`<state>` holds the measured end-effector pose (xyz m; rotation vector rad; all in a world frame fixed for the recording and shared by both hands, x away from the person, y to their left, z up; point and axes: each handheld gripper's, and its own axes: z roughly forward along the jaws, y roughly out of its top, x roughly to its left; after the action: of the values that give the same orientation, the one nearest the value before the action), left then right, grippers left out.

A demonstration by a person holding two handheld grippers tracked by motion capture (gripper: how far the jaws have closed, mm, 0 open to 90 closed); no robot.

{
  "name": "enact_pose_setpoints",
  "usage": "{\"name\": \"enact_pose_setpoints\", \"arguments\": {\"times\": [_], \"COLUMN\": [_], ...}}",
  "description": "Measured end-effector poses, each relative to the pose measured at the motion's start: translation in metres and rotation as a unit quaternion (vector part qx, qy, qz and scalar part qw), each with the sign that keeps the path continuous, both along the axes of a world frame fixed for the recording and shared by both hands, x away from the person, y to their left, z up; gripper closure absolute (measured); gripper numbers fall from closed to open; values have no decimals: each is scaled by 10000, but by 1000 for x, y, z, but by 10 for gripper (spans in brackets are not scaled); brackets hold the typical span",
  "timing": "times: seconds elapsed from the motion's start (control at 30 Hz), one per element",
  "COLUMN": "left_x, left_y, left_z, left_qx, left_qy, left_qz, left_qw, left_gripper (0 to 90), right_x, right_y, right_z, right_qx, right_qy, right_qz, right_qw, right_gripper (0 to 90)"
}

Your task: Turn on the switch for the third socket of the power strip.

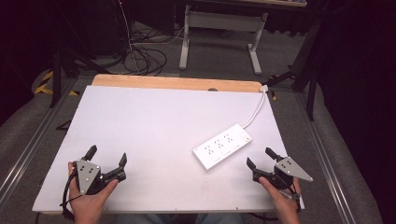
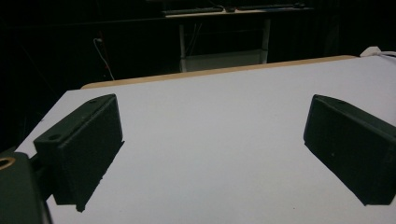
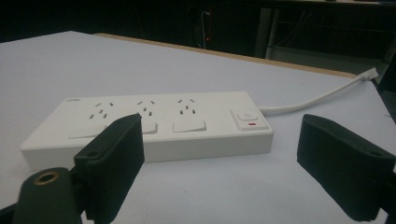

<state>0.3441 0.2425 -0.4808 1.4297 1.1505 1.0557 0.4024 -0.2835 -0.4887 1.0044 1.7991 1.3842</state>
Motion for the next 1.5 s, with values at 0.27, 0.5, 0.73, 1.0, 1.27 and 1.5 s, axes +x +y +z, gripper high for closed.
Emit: {"name": "enact_pose_setpoints", "arguments": {"times": [0.27, 0.5, 0.73, 1.0, 1.27, 1.5], "left_x": [0, 1, 1, 1, 1, 2], "left_y": [-1, -1, -2, -2, -2, -3], "left_z": [0, 0, 0, 0, 0, -1], "left_qx": [-4, 0, 19, 34, 33, 50], "left_qy": [-3, 3, -5, -5, -12, 22], "left_qz": [-29, -31, -36, -42, -59, -76], "left_qw": [10000, 10000, 10000, 10000, 10000, 10000], "left_gripper": [55, 56, 56, 56, 57, 57], "right_x": [-1, -1, -1, 2, 3, 4], "right_y": [-1, -2, -4, -5, -7, -10], "right_z": [0, 0, 1, 2, 4, 6], "right_qx": [18, 26, 59, 120, 144, 149], "right_qy": [-5, 3, -15, 64, 96, 178], "right_qz": [4, 7, 117, 51, 124, 214], "right_qw": [10000, 10000, 9999, 9999, 9998, 9995], "right_gripper": [158, 178, 309, 477, 644, 806]}}
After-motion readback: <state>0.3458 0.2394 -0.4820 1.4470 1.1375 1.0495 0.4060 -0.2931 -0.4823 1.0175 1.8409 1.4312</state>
